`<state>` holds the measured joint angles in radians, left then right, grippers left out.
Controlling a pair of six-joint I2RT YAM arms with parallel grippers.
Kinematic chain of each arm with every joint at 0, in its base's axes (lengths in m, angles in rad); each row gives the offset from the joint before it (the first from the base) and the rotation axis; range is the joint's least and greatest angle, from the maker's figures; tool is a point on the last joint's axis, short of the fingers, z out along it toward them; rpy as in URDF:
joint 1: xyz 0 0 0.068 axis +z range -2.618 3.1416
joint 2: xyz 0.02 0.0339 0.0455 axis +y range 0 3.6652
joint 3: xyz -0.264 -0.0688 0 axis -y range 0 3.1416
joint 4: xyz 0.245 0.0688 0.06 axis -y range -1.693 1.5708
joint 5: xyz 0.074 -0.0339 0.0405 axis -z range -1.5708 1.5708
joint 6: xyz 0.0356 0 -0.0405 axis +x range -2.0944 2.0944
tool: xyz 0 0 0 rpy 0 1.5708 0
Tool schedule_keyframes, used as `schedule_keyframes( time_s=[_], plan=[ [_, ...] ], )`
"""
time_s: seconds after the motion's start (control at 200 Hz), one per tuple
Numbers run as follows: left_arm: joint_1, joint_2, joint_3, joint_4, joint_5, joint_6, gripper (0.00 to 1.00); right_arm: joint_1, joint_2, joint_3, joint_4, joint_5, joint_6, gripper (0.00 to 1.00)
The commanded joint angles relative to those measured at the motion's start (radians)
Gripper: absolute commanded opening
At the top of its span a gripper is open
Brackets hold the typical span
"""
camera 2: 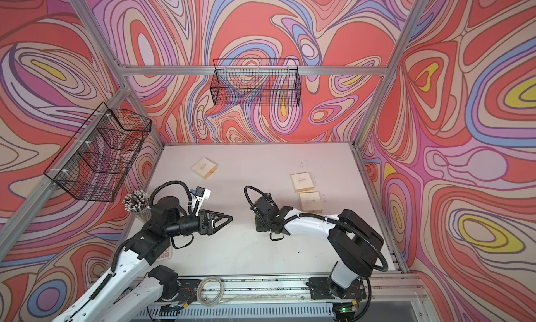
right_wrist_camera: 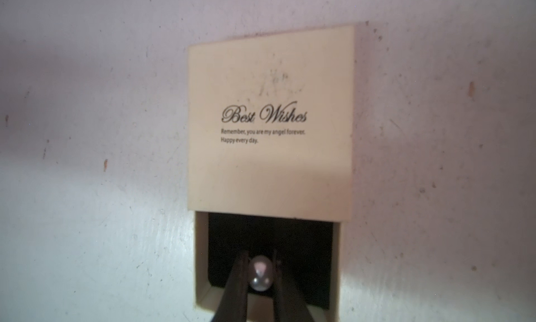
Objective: Take out the earrings from the drawer-style jewelry box
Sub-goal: Pick up the earring from the drawer.
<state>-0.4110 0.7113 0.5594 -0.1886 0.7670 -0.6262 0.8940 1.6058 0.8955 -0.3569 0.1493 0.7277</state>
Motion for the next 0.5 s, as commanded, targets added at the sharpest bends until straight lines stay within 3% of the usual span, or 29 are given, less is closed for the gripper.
schedule_keyframes(
  time_s=[0.0, 0.331, 0.496],
  plan=[
    [0.007, -0.006, 0.003, 0.032, 0.006, -0.006, 1.0, 0.009, -0.028, -0.011, -0.015, 0.022, 0.02, 0.06],
    [0.009, -0.007, 0.002, 0.032, 0.007, -0.009, 1.0, -0.004, -0.101, -0.029, -0.038, 0.077, 0.04, 0.05],
    [0.009, -0.007, 0.002, 0.032, 0.008, -0.01, 1.0, -0.066, -0.199, -0.099, -0.034, 0.064, 0.056, 0.04]
  ],
)
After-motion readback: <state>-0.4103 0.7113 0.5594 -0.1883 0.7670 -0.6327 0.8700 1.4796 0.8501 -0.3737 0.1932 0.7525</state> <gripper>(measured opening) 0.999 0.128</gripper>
